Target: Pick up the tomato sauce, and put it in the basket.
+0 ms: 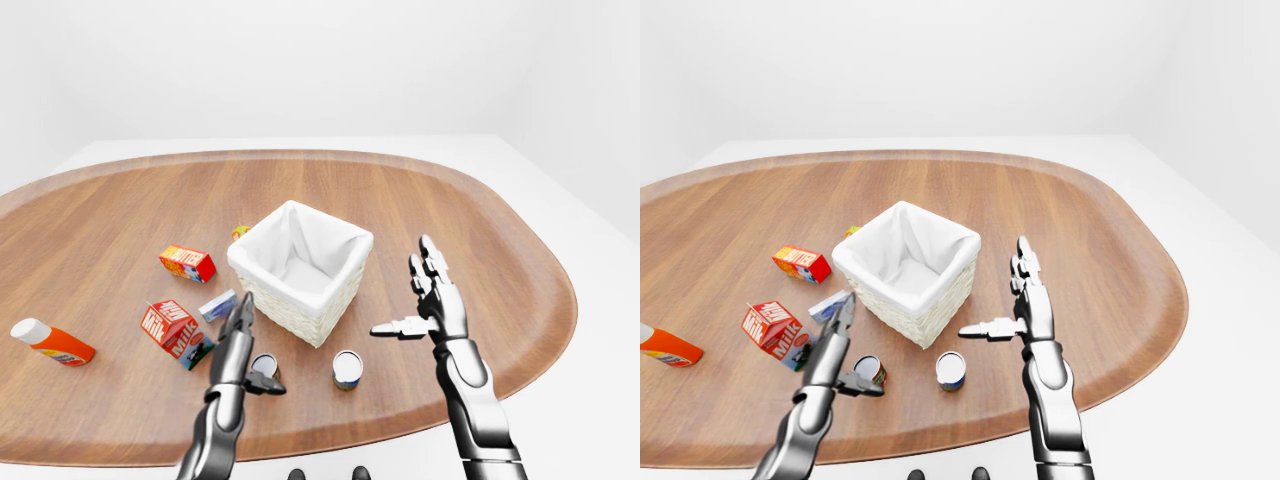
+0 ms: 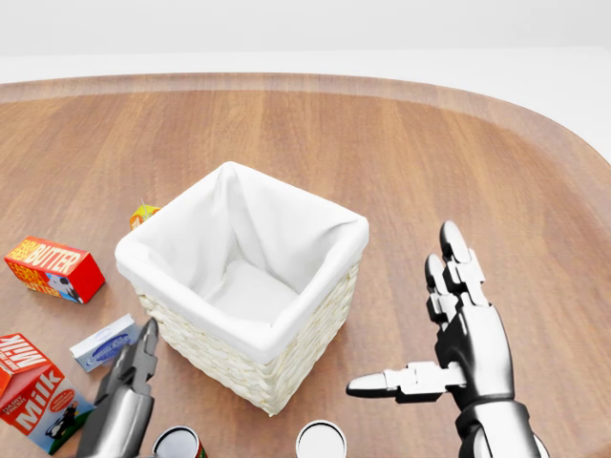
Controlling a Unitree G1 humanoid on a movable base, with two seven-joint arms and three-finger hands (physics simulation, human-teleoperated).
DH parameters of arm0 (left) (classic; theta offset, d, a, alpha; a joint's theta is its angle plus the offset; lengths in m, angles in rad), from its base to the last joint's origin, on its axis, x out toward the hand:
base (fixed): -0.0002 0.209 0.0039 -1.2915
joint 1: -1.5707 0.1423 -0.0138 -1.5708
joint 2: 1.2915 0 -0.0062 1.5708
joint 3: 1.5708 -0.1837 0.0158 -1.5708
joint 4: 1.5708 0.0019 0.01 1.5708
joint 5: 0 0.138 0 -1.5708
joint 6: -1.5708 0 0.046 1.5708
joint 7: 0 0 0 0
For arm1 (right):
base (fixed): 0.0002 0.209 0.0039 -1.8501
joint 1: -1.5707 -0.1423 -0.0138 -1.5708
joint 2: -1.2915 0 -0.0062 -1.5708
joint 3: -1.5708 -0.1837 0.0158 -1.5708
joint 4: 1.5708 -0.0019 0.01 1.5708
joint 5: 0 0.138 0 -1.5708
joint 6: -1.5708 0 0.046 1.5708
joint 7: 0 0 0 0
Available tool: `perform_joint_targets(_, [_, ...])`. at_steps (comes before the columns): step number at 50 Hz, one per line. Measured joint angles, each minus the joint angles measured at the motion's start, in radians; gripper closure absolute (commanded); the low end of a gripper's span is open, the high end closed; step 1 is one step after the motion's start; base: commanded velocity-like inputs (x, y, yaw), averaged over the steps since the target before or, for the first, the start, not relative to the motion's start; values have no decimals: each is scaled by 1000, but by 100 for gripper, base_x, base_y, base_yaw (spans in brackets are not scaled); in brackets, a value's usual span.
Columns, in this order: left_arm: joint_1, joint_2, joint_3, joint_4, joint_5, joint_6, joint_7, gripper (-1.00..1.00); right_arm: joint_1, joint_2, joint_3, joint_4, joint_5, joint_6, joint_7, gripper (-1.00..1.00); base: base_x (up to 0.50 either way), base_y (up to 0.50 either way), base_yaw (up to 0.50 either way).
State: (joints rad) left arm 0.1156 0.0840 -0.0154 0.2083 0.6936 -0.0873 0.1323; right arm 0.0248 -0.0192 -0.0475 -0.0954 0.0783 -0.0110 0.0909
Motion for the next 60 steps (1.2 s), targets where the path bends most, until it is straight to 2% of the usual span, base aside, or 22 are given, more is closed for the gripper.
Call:
perform_joint_targets(10, [-5,-2,-7,15,4,0,9,-100,-1,0,-1,-7,1,8,-1,-100,0,0,0])
perform_joint_targets(60, [-13,-2,-36,99,27,0,58,-100,-13,-3,-6,14,2,-1,-4,-100,0,0,0])
